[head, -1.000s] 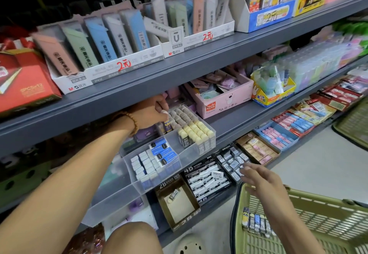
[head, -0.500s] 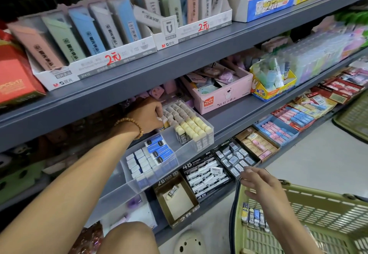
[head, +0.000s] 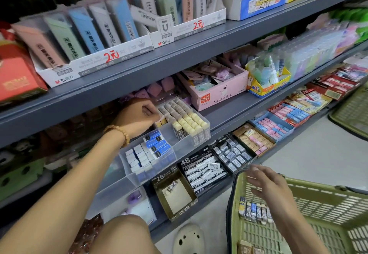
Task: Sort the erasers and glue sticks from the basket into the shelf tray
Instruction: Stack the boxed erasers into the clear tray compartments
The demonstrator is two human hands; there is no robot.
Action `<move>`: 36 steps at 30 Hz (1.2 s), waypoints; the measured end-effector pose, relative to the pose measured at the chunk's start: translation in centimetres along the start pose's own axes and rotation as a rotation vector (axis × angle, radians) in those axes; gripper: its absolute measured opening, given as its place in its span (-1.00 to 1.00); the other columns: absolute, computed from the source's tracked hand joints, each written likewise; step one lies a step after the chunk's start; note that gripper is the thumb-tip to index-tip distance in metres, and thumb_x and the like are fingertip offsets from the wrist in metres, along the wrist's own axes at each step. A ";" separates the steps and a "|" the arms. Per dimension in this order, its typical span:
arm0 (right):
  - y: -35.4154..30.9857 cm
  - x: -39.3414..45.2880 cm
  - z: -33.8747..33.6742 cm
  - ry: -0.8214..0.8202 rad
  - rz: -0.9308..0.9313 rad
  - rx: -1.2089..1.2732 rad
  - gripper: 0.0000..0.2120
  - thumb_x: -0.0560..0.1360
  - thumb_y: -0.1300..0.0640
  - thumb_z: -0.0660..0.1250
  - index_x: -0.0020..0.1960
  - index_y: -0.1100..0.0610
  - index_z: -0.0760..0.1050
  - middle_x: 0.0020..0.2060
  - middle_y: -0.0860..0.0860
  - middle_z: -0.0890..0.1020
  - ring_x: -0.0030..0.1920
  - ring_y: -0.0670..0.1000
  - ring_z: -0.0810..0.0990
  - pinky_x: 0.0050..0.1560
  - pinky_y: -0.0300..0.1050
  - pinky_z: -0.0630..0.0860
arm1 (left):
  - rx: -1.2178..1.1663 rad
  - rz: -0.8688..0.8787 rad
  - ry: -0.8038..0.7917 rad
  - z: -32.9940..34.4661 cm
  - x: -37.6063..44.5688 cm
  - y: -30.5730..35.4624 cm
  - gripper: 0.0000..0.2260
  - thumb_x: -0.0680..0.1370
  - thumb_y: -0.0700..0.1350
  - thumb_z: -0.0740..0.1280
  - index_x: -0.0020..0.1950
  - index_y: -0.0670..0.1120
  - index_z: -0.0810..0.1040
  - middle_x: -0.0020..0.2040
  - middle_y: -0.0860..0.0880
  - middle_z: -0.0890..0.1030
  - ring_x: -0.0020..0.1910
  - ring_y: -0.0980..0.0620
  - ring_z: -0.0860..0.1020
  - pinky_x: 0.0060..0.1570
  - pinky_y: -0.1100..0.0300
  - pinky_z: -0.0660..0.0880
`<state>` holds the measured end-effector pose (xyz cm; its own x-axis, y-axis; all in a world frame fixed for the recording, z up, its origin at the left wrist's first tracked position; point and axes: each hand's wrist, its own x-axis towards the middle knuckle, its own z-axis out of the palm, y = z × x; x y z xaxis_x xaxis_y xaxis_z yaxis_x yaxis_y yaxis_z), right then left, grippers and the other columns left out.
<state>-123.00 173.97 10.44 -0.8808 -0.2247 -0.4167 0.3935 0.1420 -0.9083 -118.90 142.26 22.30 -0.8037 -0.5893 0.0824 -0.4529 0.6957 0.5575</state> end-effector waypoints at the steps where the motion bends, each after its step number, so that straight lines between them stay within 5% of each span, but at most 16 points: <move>1: 0.1 -0.1 -0.3 0.001 -0.013 -0.010 -0.88 0.63 0.08 0.26 0.08 -0.01 0.57 0.05 -0.04 0.66 0.09 -0.02 0.62 0.17 0.01 0.50 | -0.076 0.001 0.011 -0.3 -1.1 0.7 -0.91 0.44 -0.06 0.48 -0.19 -0.03 0.60 -0.31 0.07 0.62 -0.32 0.13 0.54 -0.27 0.24 0.44; 8: 1.6 -1.9 -3.5 0.054 -0.037 0.002 -0.85 0.63 0.09 0.25 0.14 0.03 0.58 0.04 -0.01 0.67 0.08 -0.01 0.63 0.12 0.00 0.52 | -0.536 0.112 -0.065 2.6 -12.1 6.7 -0.92 0.48 -0.19 0.43 -0.21 -0.06 0.64 -0.24 0.00 0.67 -0.16 -0.02 0.64 -0.15 0.20 0.60; 15: 4.9 -3.4 -7.3 0.121 0.016 0.044 -0.86 0.63 0.12 0.25 0.12 0.06 0.56 0.05 0.03 0.67 0.05 -0.01 0.63 0.08 0.00 0.50 | -0.689 -0.124 -0.316 14.8 -19.0 5.2 -0.98 0.49 -0.09 0.44 -0.10 -0.01 0.64 -0.18 0.03 0.66 -0.09 0.01 0.63 -0.09 0.16 0.59; 20: 7.6 -3.8 -9.5 0.131 0.048 0.018 -0.88 0.64 0.11 0.24 0.05 -0.01 0.55 0.04 -0.02 0.65 0.07 -0.01 0.61 0.14 0.02 0.51 | -0.511 -0.251 -0.239 21.0 -19.6 2.9 -0.83 0.54 0.01 0.37 0.09 0.01 0.55 0.04 0.07 0.60 -0.01 0.21 0.55 -0.16 0.46 0.45; 26: 11.4 -2.3 -9.9 0.146 0.138 0.011 -0.89 0.65 0.07 0.23 0.12 0.02 0.51 0.10 0.01 0.62 0.14 0.02 0.59 0.25 0.06 0.49 | -0.460 -0.362 -0.227 26.2 -18.8 2.1 -0.71 0.63 0.03 0.21 0.29 -0.06 0.46 0.12 0.05 0.50 0.08 0.12 0.48 0.04 0.25 0.37; 30: 14.0 0.2 -9.4 0.128 0.191 -0.011 -0.84 0.64 0.07 0.24 0.19 0.06 0.50 0.08 -0.01 0.61 0.12 0.00 0.58 0.23 0.03 0.49 | -0.402 -0.376 -0.273 29.4 -18.0 1.7 -0.72 0.66 0.05 0.11 0.24 -0.06 0.48 0.14 0.00 0.51 0.14 0.03 0.46 0.16 0.17 0.37; 33: 15.9 2.8 -9.0 0.113 0.229 -0.032 -0.82 0.62 0.10 0.26 0.17 0.13 0.53 0.01 0.01 0.60 0.02 -0.02 0.56 0.08 -0.06 0.45 | -0.347 -0.361 -0.304 31.2 -17.8 1.3 -0.75 0.67 0.06 0.07 0.09 -0.04 0.46 0.04 -0.01 0.53 0.11 -0.04 0.50 0.09 0.09 0.40; 36: 17.8 6.2 -8.5 0.114 0.254 -0.069 -0.79 0.62 0.10 0.25 0.19 0.16 0.54 0.02 0.03 0.61 0.08 0.04 0.56 0.17 0.00 0.46 | -0.353 -0.357 -0.273 31.9 -17.5 0.8 -0.75 0.67 0.05 0.05 0.02 -0.03 0.45 -0.09 0.06 0.51 0.01 -0.02 0.51 0.02 0.11 0.39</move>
<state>-123.66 183.31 -7.98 -0.7816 -0.0637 -0.6205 0.5903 0.2459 -0.7688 -117.55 166.22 -5.04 -0.7164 -0.6025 -0.3518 -0.5960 0.2664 0.7575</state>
